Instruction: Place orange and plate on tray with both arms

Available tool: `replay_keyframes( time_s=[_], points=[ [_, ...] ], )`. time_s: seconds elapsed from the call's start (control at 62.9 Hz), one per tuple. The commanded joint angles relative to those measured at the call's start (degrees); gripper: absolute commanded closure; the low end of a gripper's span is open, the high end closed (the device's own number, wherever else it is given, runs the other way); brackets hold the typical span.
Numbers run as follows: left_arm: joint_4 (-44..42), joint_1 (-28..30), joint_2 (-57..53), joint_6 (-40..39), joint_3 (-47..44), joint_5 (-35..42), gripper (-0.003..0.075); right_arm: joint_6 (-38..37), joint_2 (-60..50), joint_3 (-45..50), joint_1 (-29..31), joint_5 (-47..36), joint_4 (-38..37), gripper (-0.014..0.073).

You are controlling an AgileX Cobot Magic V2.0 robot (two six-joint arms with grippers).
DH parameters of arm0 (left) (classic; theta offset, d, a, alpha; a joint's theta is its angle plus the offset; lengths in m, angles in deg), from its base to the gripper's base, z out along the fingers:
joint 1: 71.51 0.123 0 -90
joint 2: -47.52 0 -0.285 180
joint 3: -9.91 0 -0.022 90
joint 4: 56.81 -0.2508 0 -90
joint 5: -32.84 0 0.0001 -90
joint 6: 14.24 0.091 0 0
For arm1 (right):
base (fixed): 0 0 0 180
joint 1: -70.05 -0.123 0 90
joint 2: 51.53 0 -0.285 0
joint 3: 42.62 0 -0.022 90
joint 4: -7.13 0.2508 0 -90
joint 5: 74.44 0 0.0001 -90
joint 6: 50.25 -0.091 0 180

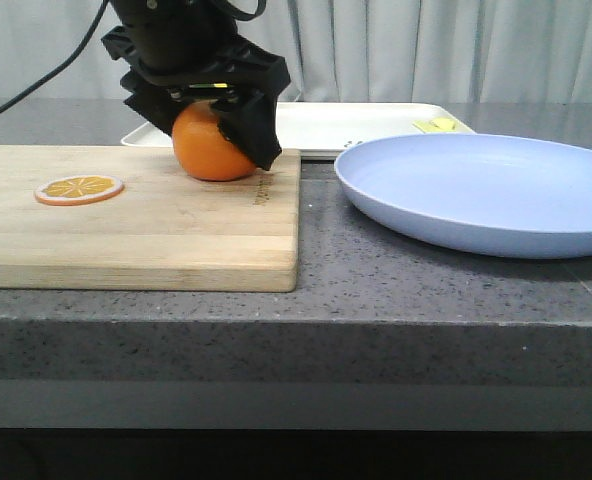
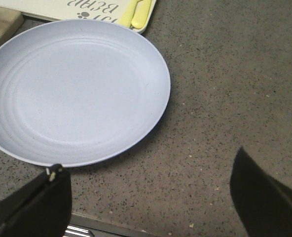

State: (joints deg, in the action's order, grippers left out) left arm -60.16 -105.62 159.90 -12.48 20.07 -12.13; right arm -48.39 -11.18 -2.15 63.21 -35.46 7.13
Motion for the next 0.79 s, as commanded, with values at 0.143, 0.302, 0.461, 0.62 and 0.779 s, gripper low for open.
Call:
replay_keyframes(
  time_s=[0.143,0.302,0.461,0.62,0.779],
  points=[
    [0.46,-3.62,-2.97,0.26,8.18,-0.68,0.0309,0.41,0.57,-2.04,0.12,-3.46,0.0,-0.0061],
    [0.46,-8.74,-0.67,1.27,12.99,-0.95,0.0309,0.41,0.57,-2.04,0.12,-3.42,0.0,-0.0061],
    [0.46,-13.41,4.79,1.27,18.81,-0.72,0.0309,0.41,0.57,-2.04,0.12,-3.42,0.0,-0.0061],
    [0.46,-16.62,10.91,1.27,25.27,-0.72,0.0309,0.41,0.57,-2.04,0.12,-3.42,0.0,-0.0061],
    [0.46,-17.8,15.1,1.27,30.03,-0.82,0.0279,0.41,0.57,-2.04,0.12,-3.4,0.0,-0.0061]
  ],
)
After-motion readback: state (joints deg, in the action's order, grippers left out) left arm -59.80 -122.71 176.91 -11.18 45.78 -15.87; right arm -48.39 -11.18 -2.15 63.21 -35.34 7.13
